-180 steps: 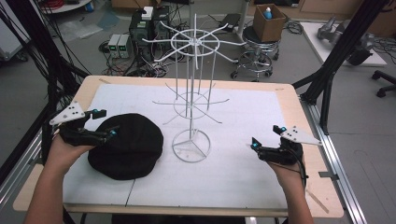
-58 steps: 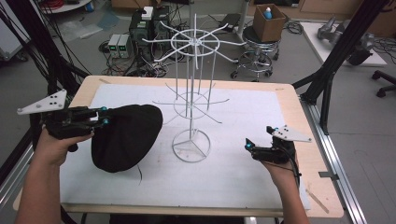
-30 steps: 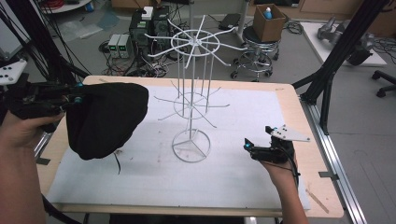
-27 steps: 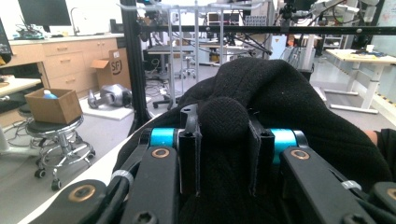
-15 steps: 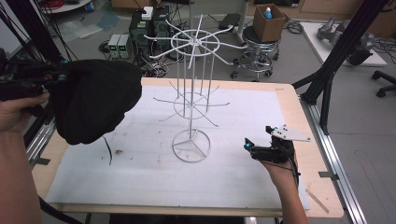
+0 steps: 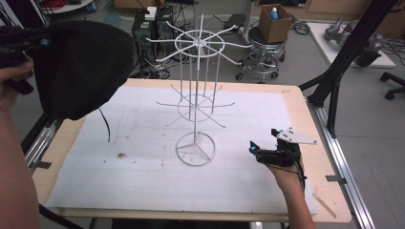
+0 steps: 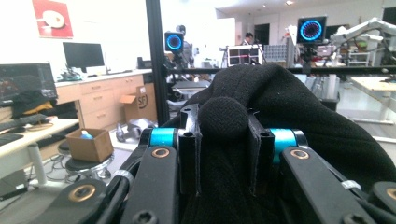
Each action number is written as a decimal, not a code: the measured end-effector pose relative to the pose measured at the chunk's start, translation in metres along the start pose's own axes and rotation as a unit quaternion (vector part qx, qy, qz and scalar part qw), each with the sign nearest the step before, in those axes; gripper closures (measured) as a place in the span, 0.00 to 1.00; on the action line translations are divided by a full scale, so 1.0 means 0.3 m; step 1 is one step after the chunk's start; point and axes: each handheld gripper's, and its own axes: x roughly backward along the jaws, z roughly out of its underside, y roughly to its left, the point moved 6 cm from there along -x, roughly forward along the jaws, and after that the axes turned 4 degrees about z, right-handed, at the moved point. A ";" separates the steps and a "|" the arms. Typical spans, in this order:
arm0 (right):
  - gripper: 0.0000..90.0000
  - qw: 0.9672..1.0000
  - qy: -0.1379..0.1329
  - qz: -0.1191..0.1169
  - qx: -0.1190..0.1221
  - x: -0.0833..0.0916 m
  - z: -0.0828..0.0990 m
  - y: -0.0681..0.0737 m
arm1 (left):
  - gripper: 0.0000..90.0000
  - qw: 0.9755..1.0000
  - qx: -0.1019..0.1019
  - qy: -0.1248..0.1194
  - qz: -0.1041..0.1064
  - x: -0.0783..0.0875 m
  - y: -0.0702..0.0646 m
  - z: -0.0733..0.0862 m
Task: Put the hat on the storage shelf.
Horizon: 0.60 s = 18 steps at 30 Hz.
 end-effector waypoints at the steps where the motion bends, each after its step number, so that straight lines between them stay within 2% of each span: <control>1: 0.06 1.000 0.000 0.000 0.000 0.000 0.000 0.000 | 0.80 1.000 0.001 -0.004 -0.002 -0.004 0.004 -0.010; 6: 0.06 1.000 0.003 -0.001 -0.003 -0.005 0.004 0.000 | 0.80 1.000 -0.003 -0.006 -0.005 -0.040 0.016 -0.052; 12: 0.06 1.000 0.002 -0.002 0.001 -0.004 0.004 0.002 | 0.80 1.000 -0.006 -0.004 -0.004 -0.109 0.034 -0.109; 18: 0.06 1.000 0.003 -0.002 -0.002 -0.003 0.005 0.000 | 0.80 1.000 -0.016 0.003 -0.003 -0.170 0.024 -0.153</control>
